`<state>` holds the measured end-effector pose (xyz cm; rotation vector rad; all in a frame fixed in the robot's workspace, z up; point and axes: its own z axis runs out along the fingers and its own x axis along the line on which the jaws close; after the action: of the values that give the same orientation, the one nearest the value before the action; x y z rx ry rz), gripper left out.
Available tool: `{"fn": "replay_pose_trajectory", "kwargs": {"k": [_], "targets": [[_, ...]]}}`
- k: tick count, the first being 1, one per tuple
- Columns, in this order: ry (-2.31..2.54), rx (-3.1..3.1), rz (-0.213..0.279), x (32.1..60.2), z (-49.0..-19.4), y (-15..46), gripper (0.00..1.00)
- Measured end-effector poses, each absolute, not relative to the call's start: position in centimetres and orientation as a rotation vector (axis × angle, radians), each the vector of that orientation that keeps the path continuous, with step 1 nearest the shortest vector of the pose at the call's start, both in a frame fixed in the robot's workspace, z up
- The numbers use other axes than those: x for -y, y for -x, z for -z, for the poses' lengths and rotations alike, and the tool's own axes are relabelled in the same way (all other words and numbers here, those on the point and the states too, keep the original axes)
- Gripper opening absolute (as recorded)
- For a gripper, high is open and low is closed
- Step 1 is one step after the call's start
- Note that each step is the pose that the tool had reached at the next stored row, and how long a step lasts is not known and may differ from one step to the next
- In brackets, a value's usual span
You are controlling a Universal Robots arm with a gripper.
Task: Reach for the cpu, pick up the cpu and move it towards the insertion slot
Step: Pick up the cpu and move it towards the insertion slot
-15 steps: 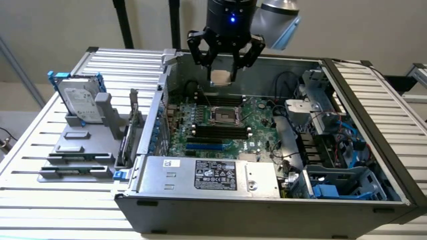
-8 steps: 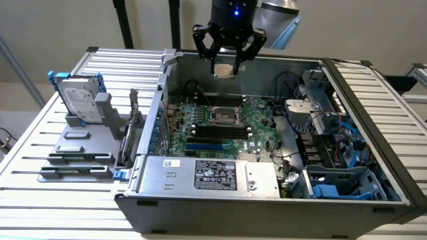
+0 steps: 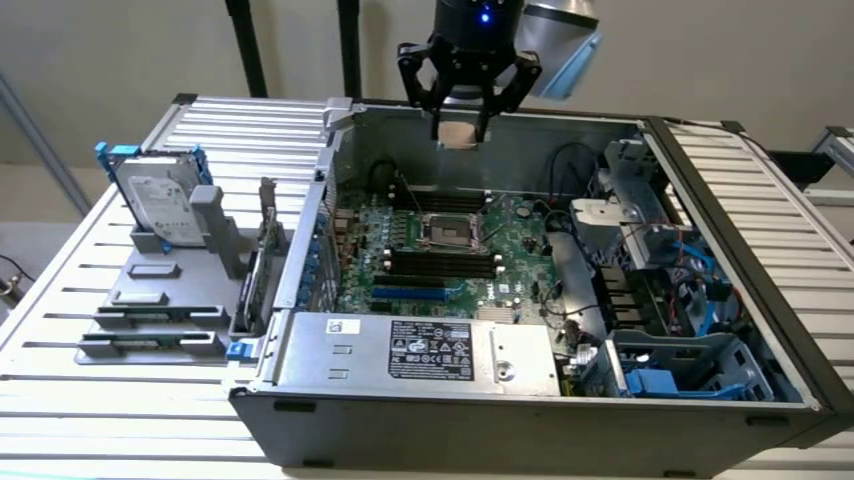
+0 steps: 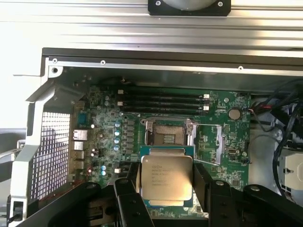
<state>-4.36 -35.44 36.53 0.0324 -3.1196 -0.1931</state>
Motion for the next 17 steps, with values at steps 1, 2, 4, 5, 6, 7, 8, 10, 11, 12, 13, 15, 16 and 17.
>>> {"fn": "replay_pose_trajectory", "kwargs": {"k": [1,2,4,5,6,7,8,10,11,12,13,15,16,17], "targets": [[-0.032,3.12,0.189,35.3,-36.5,4.2,0.55],[-0.031,3.12,0.185,35.3,-36.5,4.0,0.55],[-0.031,3.12,0.175,35.0,-36.5,3.8,0.55],[-0.031,3.121,0.169,34.9,-36.5,3.7,0.55],[-0.03,3.121,0.163,34.7,-36.5,3.6,0.55],[-0.03,3.121,0.156,34.5,-36.5,3.5,0.55],[-0.03,3.121,0.149,34.3,-36.5,3.4,0.55],[-0.03,3.121,0.133,33.9,-36.5,3.3,0.55],[-0.03,3.121,0.125,33.7,-36.5,3.3,0.55],[-0.03,3.121,0.119,33.6,-36.5,3.3,0.55],[-0.03,3.121,0.114,33.4,-36.5,3.2,0.55],[-0.029,3.121,0.111,33.2,-36.5,3.2,0.55],[-0.029,3.122,0.111,33.2,-36.5,3.2,0.55],[-0.029,3.122,0.111,33.2,-36.5,3.2,0.55]]}}
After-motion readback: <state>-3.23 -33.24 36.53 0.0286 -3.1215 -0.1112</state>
